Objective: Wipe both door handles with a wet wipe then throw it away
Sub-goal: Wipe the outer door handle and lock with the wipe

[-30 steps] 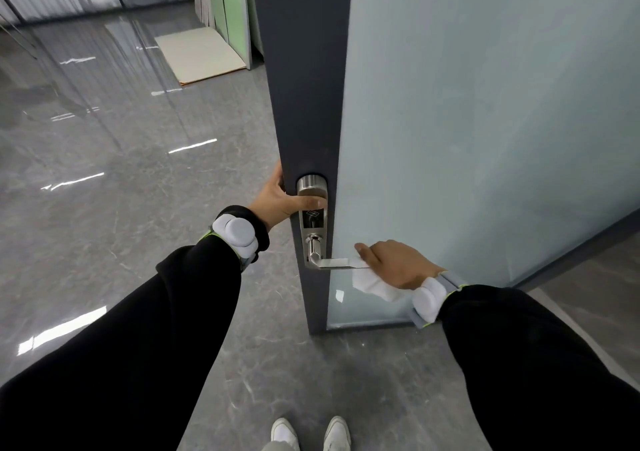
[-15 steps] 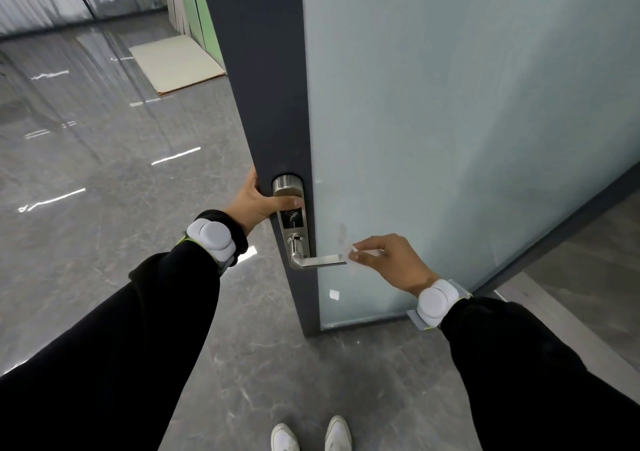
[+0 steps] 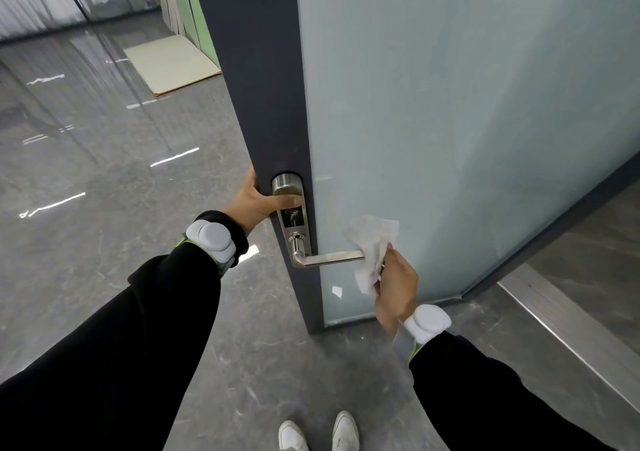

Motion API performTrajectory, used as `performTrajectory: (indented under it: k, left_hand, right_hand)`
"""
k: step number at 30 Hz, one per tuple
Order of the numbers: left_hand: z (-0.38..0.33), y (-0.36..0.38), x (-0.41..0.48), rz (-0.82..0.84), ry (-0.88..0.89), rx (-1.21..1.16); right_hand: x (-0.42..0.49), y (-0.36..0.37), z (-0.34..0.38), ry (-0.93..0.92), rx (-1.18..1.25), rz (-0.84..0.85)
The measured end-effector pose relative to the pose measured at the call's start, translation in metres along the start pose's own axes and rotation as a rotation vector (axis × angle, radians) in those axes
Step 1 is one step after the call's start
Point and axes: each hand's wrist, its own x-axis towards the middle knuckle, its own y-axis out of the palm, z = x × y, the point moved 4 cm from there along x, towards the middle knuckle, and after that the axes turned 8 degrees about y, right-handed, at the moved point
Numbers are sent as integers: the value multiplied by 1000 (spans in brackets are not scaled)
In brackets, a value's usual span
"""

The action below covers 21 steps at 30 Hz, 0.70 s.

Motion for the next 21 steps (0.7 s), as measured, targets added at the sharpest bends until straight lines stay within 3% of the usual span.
performTrajectory:
  k: [3,6,10,14,18,21]
  left_hand:
    - [4,-2,2,12,2,-5]
    - [7,-2,5,20,10,-6]
    - [7,-1,7,47,2,-11]
    - [7,-3,5,48,11,-13]
    - [7,-4,5,39,6,-9]
    - [5,-2,5,56,12,0]
  right_hand:
    - [5,5,-6,163,156,170]
    - [3,9,-16,251,301,213]
    - [0,15,-23,272,444,258]
    - [-1,15,-19,190,351,269]
    - [2,-4,-15,99,72,-12]
    - [5,-15,-18,104,82,-191]
